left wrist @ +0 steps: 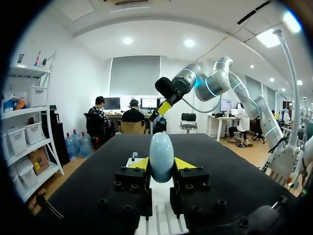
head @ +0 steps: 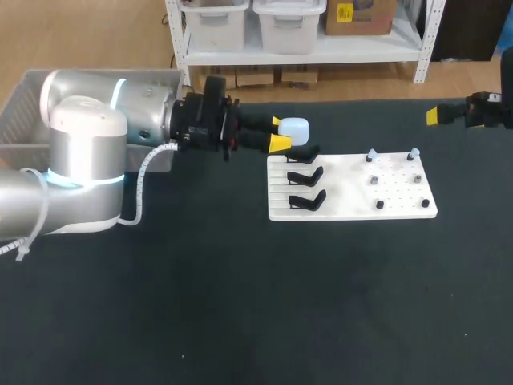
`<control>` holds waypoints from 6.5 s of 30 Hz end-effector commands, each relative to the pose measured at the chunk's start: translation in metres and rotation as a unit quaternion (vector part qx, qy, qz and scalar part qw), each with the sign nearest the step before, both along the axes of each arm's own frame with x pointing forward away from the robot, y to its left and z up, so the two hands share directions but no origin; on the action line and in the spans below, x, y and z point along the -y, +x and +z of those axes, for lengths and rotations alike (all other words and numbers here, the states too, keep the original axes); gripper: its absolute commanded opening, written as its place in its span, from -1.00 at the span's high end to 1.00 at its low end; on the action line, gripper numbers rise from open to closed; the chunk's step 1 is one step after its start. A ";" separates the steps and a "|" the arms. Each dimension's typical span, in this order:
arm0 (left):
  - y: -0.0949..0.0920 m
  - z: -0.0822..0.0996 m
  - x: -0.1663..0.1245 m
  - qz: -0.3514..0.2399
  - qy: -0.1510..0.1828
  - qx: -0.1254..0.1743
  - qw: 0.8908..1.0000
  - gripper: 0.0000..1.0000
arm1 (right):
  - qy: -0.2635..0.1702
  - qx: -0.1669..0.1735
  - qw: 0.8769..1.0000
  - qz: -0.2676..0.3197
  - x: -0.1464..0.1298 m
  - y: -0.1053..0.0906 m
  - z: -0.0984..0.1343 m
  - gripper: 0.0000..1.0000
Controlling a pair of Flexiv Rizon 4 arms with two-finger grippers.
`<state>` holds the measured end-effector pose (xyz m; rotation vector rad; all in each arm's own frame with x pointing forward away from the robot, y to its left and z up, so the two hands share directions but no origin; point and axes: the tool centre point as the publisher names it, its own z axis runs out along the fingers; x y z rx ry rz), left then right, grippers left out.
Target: Pick up each earbud case from the left stands, insert the matching earbuds, close the lid, and place the case in the box.
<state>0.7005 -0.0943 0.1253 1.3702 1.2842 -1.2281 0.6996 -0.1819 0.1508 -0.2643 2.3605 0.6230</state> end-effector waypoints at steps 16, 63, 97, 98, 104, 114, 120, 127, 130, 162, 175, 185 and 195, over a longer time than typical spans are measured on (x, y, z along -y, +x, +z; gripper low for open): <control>0.000 0.000 0.000 0.001 0.000 0.000 1.000 1.00 | -0.034 0.012 0.989 0.147 -0.093 -0.067 0.035 -1.00; 0.000 0.000 0.000 0.001 0.000 0.000 1.000 1.00 | -0.078 -0.060 0.979 0.178 -0.218 -0.036 -0.005 -1.00; 0.000 0.000 0.000 0.001 0.000 0.000 1.000 1.00 | -0.083 -0.064 0.988 0.110 -0.201 -0.004 -0.021 -1.00; 0.000 0.000 0.000 0.001 0.000 0.000 1.000 1.00 | -0.083 -0.063 0.989 0.108 -0.201 -0.004 -0.021 -1.00; 0.000 0.000 0.000 0.001 0.000 0.000 1.000 1.00 | -0.082 -0.061 0.990 0.100 -0.200 -0.001 -0.019 -1.00; 0.000 0.000 0.000 0.001 0.000 0.000 1.000 1.00 | -0.085 -0.053 0.991 0.088 -0.197 0.008 -0.012 -1.00; 0.000 0.000 0.000 0.001 0.000 0.000 1.000 1.00 | -0.079 -0.021 0.994 0.076 -0.192 0.017 0.005 -1.00; 0.000 -0.001 0.000 0.000 -0.001 0.006 1.000 1.00 | -0.117 0.045 0.989 0.077 -0.172 0.020 0.032 -1.00; -0.001 0.000 0.000 0.001 -0.004 0.015 1.000 1.00 | -0.140 0.055 0.986 0.075 -0.158 0.021 0.038 -1.00; -0.007 -0.002 -0.003 0.001 -0.007 0.036 0.999 1.00 | -0.309 -0.045 0.946 0.082 -0.039 0.033 -0.017 -1.00; -0.007 -0.002 -0.003 0.001 -0.007 0.036 0.999 1.00 | -0.310 -0.109 0.941 0.076 -0.014 0.034 -0.054 -1.00; -0.007 -0.002 -0.003 0.001 -0.007 0.036 0.999 1.00 | -0.306 -0.118 0.943 0.064 -0.011 0.037 -0.060 -1.00; -0.007 -0.002 -0.003 0.001 -0.007 0.036 0.999 1.00 | -0.306 -0.118 0.943 0.064 -0.011 0.037 -0.060 -1.00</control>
